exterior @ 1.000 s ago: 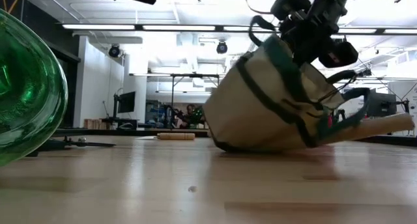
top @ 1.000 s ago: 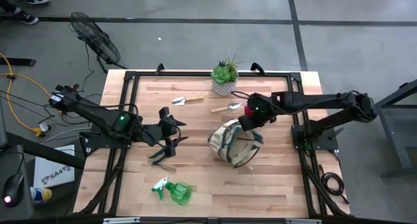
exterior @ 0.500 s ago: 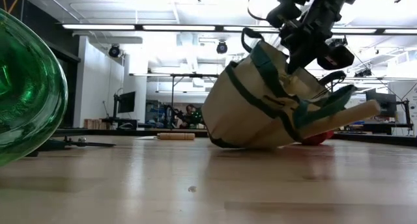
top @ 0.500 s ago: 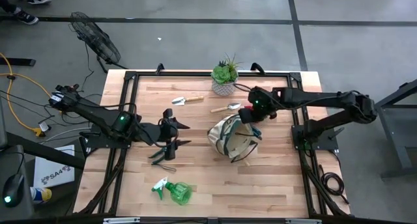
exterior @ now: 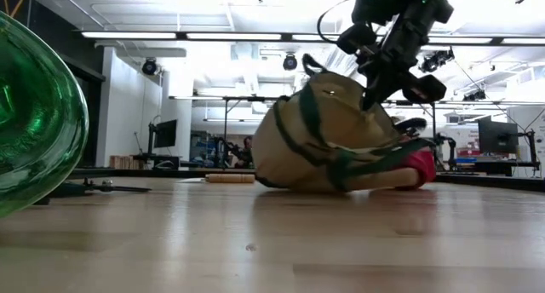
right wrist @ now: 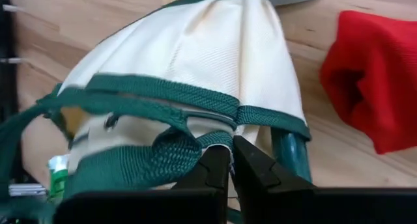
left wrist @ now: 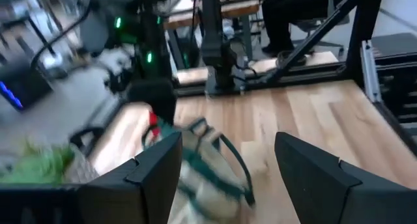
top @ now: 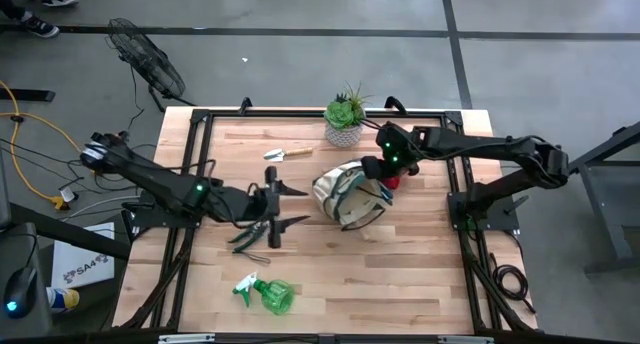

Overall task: Pick & Place Garden tools in Gardening bag
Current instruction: Adjust the brown gardening bag

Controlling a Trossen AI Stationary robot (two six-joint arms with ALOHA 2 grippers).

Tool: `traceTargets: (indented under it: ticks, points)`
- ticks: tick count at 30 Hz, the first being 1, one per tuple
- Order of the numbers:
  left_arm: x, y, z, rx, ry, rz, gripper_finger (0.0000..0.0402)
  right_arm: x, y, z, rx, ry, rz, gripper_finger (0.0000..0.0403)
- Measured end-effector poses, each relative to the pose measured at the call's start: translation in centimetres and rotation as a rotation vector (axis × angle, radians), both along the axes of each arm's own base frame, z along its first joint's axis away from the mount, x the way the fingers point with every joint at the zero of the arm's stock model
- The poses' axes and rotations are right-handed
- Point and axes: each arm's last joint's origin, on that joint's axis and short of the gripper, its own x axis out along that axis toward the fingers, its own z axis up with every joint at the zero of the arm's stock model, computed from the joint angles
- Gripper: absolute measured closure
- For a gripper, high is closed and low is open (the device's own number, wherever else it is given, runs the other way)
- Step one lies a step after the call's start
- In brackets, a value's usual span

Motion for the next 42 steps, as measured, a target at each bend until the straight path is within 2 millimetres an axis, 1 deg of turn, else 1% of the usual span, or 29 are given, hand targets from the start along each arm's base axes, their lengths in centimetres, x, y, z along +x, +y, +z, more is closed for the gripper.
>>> traceTargets:
  ticks: [3,5,9,12,16,20,27,31,34,36,42]
  points:
    - [1.7,-0.3,-1.1,0.093,0.009,-0.004,0.0163,0.1,0.0,0.1,-0.003,-0.014,0.001,0.0399]
    - [2.7,-0.4,-2.1,0.139,0.031,0.025,0.0163,0.1,0.0,0.1,-0.004,-0.014,0.001,0.0399]
    - [4.9,-0.4,-3.7,0.182,0.065,0.148,0.0163,0.2,0.0,0.1,-0.007,-0.021,0.001,0.0399]
    - [6.4,-0.7,-4.8,0.203,0.101,0.165,0.0163,0.3,-0.1,0.1,-0.010,-0.028,0.000,0.0399]
    - [7.7,-1.3,-6.0,0.209,0.128,0.175,0.0163,0.3,-0.1,0.2,-0.010,-0.035,0.001,0.0399]
    - [8.2,-2.0,-7.0,0.174,0.139,0.186,0.0163,0.4,-0.1,0.2,-0.012,-0.043,0.000,0.0399]
    - [9.1,-2.0,-9.5,0.249,0.213,0.287,0.0163,0.4,-0.1,0.2,-0.017,-0.049,0.000,0.0399]
    - [9.5,-2.0,-11.0,0.303,0.237,0.387,0.0163,0.4,-0.1,0.3,-0.018,-0.050,0.001,0.0399]
    - [9.8,-1.6,-11.2,0.291,0.238,0.398,0.0163,0.5,-0.2,0.3,-0.023,-0.059,0.003,0.0399]
    - [10.1,-1.4,-11.6,0.259,0.241,0.372,0.0163,0.5,-0.2,0.3,-0.025,-0.062,0.004,0.0399]
    - [10.5,0.1,-11.8,0.229,0.246,0.418,0.0163,0.5,-0.2,0.3,-0.027,-0.064,0.007,0.0399]
